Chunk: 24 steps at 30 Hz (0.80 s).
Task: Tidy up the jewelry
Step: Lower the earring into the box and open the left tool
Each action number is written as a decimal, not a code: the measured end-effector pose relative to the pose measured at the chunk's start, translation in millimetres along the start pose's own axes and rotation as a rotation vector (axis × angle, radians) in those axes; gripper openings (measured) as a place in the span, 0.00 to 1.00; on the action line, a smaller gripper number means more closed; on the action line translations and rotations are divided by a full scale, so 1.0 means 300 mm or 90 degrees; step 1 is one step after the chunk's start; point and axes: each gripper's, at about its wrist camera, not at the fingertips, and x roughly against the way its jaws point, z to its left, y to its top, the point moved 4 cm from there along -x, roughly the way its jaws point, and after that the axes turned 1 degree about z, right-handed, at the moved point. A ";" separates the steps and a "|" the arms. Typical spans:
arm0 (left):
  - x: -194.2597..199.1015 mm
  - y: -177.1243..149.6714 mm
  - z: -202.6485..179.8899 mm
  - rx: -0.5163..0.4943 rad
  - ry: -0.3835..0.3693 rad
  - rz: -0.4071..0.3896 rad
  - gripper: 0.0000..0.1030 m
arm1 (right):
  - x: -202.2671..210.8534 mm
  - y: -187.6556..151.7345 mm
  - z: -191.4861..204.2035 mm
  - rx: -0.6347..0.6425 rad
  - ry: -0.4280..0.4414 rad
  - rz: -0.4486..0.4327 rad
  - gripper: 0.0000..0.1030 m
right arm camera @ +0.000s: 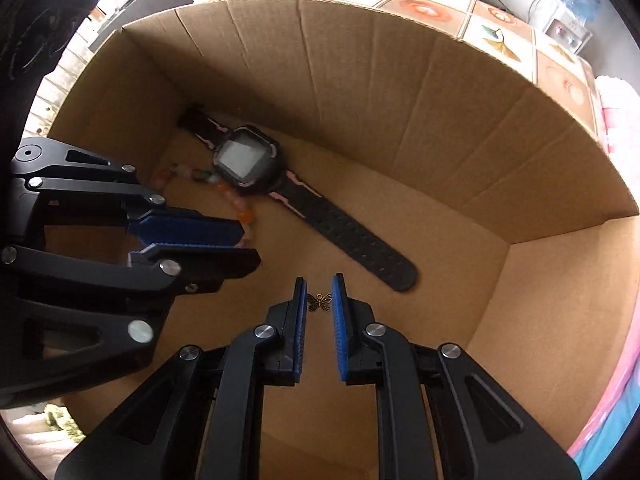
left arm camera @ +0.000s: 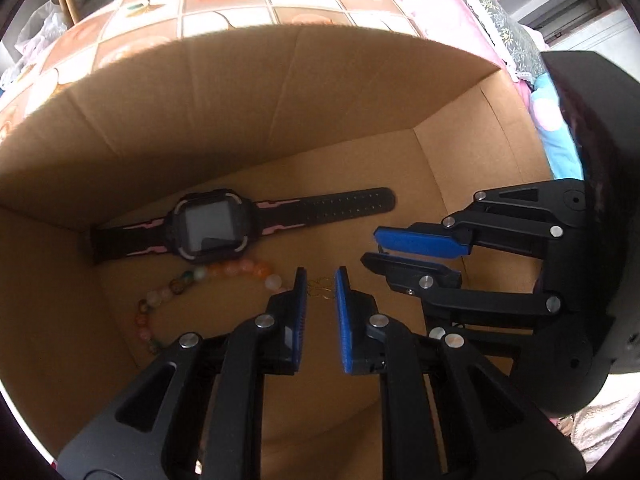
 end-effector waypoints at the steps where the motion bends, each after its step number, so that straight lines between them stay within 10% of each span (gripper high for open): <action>1: -0.009 0.003 -0.001 0.003 0.001 0.002 0.16 | 0.005 -0.003 -0.001 0.002 -0.005 -0.003 0.13; 11: 0.065 -0.010 0.006 0.036 -0.019 -0.039 0.27 | 0.092 -0.031 -0.045 -0.011 -0.020 -0.041 0.25; 18: 0.399 -0.171 -0.073 -0.028 -0.003 -0.193 0.31 | 0.399 -0.125 -0.004 -0.023 0.013 -0.197 0.38; 24: 0.663 -0.471 -0.131 -0.106 0.006 -0.347 0.54 | 0.654 -0.383 0.125 0.010 0.076 -0.360 0.50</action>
